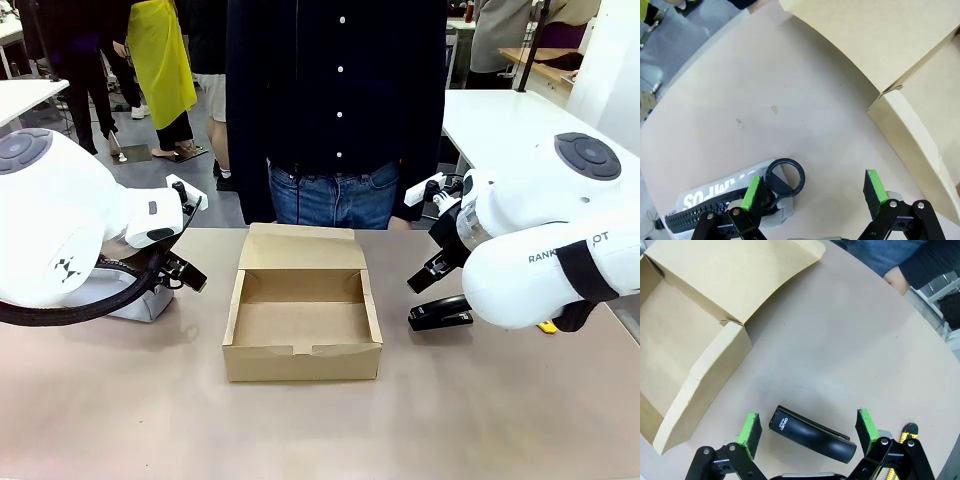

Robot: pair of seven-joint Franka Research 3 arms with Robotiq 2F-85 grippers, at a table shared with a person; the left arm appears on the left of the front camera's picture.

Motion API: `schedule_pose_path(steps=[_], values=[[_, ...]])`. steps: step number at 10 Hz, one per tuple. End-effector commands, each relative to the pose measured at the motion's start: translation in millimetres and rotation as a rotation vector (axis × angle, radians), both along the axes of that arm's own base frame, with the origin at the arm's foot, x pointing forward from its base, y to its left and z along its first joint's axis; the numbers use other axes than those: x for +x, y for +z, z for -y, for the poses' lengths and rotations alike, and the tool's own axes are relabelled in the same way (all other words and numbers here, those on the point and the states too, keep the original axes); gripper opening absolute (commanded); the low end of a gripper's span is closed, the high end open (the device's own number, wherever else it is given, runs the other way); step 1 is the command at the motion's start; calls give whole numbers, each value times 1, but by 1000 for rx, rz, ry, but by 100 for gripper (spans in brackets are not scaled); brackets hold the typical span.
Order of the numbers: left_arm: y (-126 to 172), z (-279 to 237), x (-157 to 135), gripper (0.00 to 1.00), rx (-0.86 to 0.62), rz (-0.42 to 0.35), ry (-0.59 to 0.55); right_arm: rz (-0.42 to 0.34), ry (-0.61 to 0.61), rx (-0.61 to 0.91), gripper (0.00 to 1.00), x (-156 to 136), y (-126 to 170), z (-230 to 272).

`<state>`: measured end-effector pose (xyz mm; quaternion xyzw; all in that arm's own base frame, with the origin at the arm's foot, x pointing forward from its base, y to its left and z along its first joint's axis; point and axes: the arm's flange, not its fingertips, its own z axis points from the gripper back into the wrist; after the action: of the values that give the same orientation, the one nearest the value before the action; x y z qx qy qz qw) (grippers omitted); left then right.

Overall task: Pack the items into the box.
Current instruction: Pick up the item specified by the human and place it in the Mailer Box.

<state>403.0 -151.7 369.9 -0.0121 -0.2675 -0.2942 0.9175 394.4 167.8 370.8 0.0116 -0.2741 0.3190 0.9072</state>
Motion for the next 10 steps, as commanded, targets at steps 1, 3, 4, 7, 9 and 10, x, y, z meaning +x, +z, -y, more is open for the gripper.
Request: schedule_pose_path(steps=[1,3,4,7,9,10], values=[[0,0,0,100,0,1,0,0,-1,1,100,0,0,0],[0,0,0,100,0,1,0,0,0,0,100,0,0,0],[0,0,0,100,0,0,0,0,15,-25,100,-4,3,4],[41,-6,-25,100,-5,-78,-15,-70,-70,-28,100,-18,39,33],[89,-33,-50,100,-182,-108,12,-107,-84,86,100,-49,94,73],[110,-58,-61,100,-320,-116,11,-105,-177,218,100,-63,122,100]])
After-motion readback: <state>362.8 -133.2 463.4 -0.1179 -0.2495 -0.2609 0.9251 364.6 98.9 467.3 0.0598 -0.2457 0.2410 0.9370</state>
